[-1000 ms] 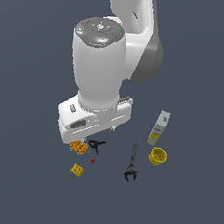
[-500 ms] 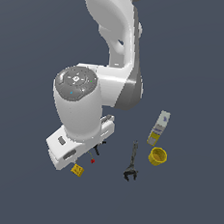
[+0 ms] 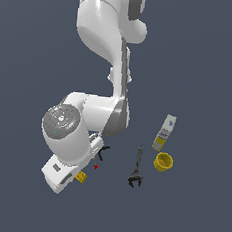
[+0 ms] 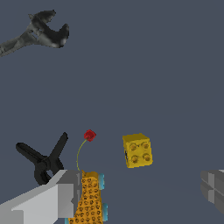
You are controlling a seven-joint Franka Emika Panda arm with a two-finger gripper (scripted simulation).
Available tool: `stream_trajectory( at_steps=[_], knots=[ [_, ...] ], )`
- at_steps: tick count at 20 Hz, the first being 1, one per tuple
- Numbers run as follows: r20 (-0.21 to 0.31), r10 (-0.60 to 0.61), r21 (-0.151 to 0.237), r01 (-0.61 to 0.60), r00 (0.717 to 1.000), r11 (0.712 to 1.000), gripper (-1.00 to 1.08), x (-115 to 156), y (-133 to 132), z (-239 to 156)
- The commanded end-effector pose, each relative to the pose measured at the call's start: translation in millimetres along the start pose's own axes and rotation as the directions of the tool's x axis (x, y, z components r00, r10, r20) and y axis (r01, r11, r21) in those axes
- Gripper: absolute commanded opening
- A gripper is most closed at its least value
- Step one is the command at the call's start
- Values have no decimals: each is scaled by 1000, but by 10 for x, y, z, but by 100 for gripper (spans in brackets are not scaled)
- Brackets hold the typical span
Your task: Pick up a designated object from a clutter of objects.
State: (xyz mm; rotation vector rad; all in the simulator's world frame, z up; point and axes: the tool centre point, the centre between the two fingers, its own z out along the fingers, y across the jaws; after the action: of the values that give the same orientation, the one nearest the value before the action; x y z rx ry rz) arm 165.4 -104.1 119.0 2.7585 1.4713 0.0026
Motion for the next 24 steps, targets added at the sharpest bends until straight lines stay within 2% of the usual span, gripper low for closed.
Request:
stream_trajectory(
  at_steps=[1, 10, 18, 24],
  knots=[
    [-2, -43, 4, 43, 999, 999, 100, -38, 59, 141],
    [-7, -126, 12, 127, 992, 992, 100, -134, 164, 441],
    [-7, -131, 14, 131, 991, 991, 100, -147, 169, 506],
    [-7, -134, 13, 134, 991, 991, 100, -145, 156, 798]
  ],
)
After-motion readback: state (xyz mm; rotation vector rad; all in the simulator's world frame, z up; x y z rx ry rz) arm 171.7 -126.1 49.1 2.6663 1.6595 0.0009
